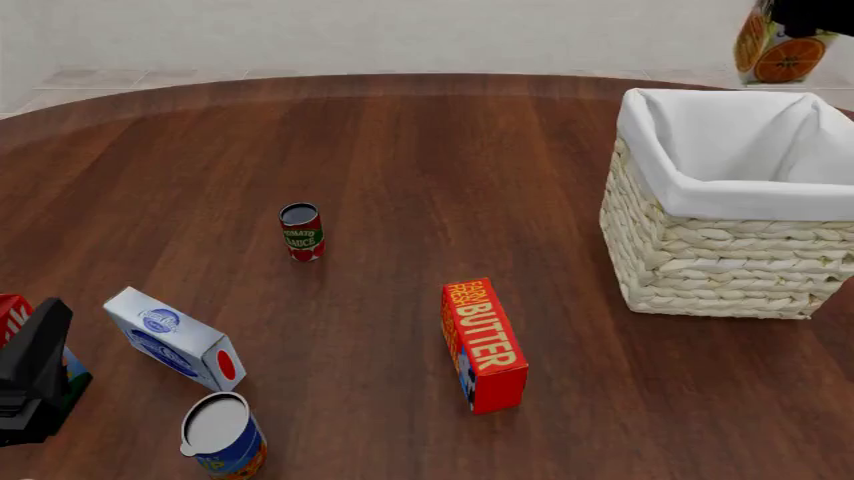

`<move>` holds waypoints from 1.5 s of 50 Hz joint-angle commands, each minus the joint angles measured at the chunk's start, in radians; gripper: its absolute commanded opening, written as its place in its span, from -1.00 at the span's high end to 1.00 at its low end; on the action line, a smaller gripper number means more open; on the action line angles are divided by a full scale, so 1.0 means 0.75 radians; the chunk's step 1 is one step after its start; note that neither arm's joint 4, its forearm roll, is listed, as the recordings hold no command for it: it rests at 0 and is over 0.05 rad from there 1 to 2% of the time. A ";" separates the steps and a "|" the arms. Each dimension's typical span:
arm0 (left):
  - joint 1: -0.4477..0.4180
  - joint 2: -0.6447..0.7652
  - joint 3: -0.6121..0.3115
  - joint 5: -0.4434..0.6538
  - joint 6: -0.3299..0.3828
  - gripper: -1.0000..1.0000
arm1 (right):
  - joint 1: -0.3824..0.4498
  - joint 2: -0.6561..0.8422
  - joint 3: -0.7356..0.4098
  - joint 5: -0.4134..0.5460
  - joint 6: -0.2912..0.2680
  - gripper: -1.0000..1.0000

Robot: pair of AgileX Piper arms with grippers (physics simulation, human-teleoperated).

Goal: Pick up the orange juice, and put it in the basket.

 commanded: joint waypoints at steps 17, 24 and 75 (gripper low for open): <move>0.000 0.000 0.000 0.000 0.000 -1.00 | -0.109 0.061 0.104 -0.022 -0.047 1.00; 0.000 0.000 0.000 0.000 0.000 -1.00 | -0.098 0.074 0.122 -0.028 -0.056 1.00; 0.000 0.000 0.000 0.000 0.000 -1.00 | -0.083 0.286 0.182 -0.068 -0.131 1.00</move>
